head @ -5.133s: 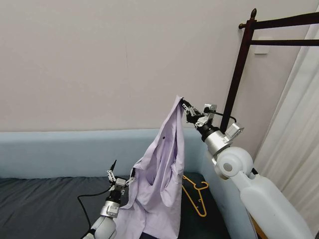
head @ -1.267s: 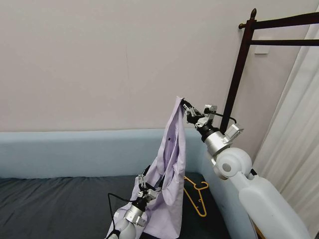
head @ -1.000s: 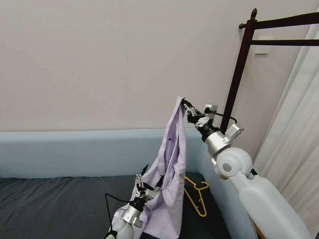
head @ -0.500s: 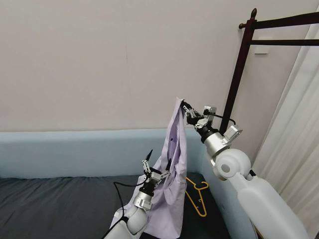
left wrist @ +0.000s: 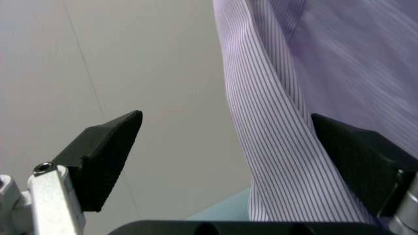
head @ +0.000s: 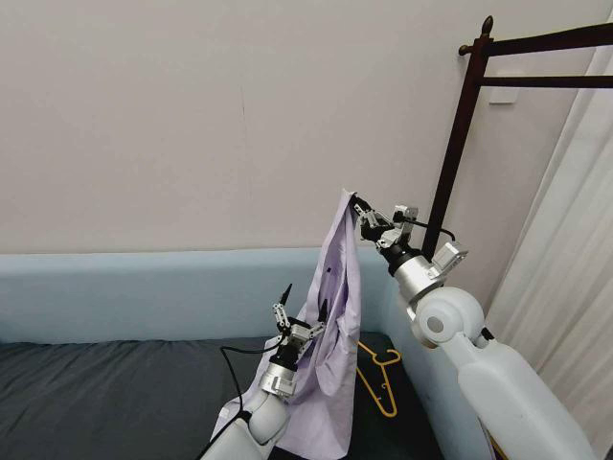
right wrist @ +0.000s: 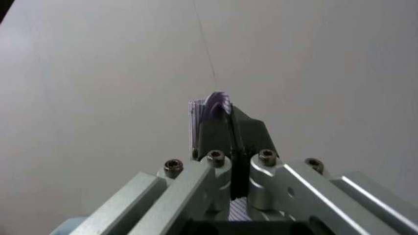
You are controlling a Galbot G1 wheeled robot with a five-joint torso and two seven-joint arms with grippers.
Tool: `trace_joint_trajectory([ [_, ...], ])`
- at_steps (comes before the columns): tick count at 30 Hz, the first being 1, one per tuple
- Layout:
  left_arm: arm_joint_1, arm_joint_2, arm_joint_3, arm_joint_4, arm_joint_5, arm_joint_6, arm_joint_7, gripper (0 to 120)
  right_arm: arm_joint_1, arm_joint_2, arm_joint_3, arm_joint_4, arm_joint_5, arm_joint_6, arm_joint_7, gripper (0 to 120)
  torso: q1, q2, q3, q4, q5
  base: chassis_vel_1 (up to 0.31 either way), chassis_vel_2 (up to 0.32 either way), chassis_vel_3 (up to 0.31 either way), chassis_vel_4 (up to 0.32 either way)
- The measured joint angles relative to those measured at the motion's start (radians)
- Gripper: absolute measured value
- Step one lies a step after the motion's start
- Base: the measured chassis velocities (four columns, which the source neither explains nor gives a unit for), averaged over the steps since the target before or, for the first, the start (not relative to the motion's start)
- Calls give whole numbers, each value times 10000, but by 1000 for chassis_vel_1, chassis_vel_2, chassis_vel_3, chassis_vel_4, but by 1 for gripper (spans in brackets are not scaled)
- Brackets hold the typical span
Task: Pick up the clothes from the sofa and hang them on the clothes hanger.
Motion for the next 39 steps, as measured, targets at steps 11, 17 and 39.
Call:
trace_joint_trajectory([
  [11,349,445,-571,-204,-115,-59,-87,100,-53,-58,8,32,2,2,31,0,-1,0,0,0,0,0,0,0,0],
  [17,554,590,-686,-394,-379,-120,-139,100,-54,-43,10,22,0,2,39,0,0,1,0,0,0,0,0,0,0],
  [39,1113,480,-1087,41,-682,-332,-45,82,-154,-119,41,86,24,1,58,0,-1,1,-1,0,0,0,0,0,0],
])
